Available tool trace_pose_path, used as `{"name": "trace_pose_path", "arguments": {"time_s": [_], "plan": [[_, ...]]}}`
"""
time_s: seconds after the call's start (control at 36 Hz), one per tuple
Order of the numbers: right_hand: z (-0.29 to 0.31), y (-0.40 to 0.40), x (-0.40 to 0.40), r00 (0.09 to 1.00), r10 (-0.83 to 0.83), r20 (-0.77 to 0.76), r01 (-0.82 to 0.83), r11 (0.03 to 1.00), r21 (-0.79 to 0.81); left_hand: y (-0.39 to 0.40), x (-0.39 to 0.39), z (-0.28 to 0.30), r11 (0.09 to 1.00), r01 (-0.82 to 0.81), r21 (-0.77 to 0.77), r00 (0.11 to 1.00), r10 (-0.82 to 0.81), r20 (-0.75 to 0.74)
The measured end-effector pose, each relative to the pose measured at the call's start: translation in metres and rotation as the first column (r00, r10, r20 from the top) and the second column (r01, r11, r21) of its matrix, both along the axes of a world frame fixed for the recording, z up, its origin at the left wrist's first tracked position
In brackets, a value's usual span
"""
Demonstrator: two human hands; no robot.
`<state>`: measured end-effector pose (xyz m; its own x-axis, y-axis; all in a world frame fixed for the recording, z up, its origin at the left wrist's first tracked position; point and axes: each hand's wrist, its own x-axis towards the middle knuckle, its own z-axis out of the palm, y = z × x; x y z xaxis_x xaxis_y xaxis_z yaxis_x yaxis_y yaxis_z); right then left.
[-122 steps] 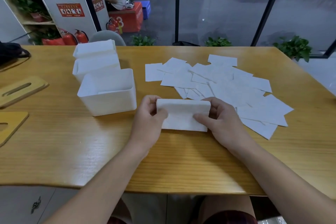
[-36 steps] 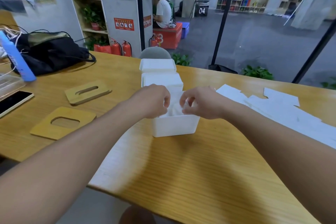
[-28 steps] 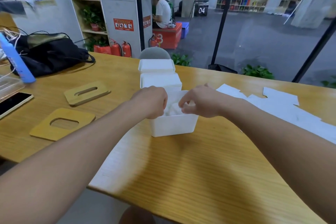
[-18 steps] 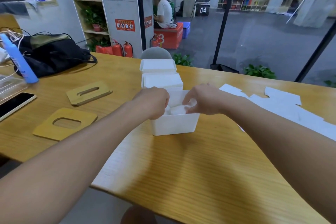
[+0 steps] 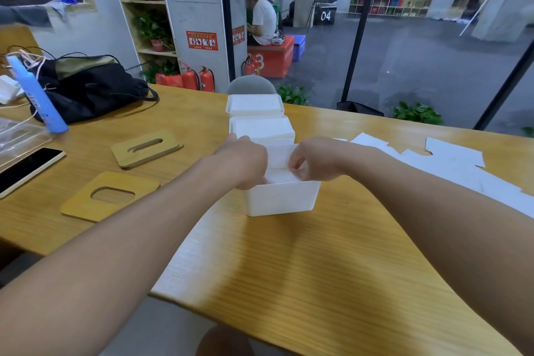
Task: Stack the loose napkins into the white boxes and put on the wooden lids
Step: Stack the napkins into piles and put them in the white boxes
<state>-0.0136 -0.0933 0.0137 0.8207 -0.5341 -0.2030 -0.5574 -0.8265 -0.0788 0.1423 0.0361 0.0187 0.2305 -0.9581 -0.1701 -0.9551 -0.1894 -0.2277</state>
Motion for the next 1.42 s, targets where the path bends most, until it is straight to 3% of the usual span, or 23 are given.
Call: {"name": "trace_pose_path", "arguments": {"time_s": [0.19, 0.33, 0.47, 0.58, 0.69, 0.97, 1.08, 1.19, 1.42], "plan": [[-0.001, 0.001, -0.002, 0.999, -0.031, 0.023, 0.031, 0.999, 0.019, -0.006, 0.004, -0.003, 1.000, 0.012, 0.007, 0.998, -0.012, 0.057], [0.006, 0.004, -0.014, 0.980, -0.059, 0.190, 0.058, 0.998, 0.009, -0.006, 0.009, -0.003, 0.995, 0.006, -0.097, 1.000, -0.003, 0.030], [0.016, 0.011, -0.039, 0.913, -0.021, 0.408, 0.024, 1.000, -0.004, -0.001, -0.002, 0.008, 0.955, 0.036, -0.295, 0.990, -0.075, -0.121], [0.021, 0.020, -0.073, 0.849, -0.069, 0.524, 0.047, 0.997, 0.056, 0.000, -0.035, 0.016, 0.877, 0.013, -0.480, 0.908, -0.211, -0.361], [0.010, 0.027, -0.118, 0.796, -0.125, 0.592, 0.071, 0.991, 0.115, -0.007, -0.078, 0.010, 0.823, 0.087, -0.562, 0.849, -0.357, -0.391], [-0.047, 0.025, -0.233, 0.724, -0.318, 0.612, 0.227, 0.948, 0.223, -0.035, -0.176, -0.041, 0.829, 0.161, -0.536, 0.742, -0.460, -0.488], [-0.077, 0.013, -0.265, 0.701, -0.381, 0.603, 0.326, 0.923, 0.205, -0.052, -0.197, -0.072, 0.872, 0.150, -0.466, 0.769, -0.399, -0.499], [-0.092, -0.004, -0.277, 0.689, -0.389, 0.611, 0.404, 0.907, 0.121, -0.073, -0.196, -0.093, 0.890, 0.105, -0.443, 0.782, -0.349, -0.516], [-0.095, -0.025, -0.244, 0.695, -0.335, 0.636, 0.415, 0.909, 0.025, -0.097, -0.191, -0.108, 0.865, 0.025, -0.501, 0.705, -0.371, -0.604]]}}
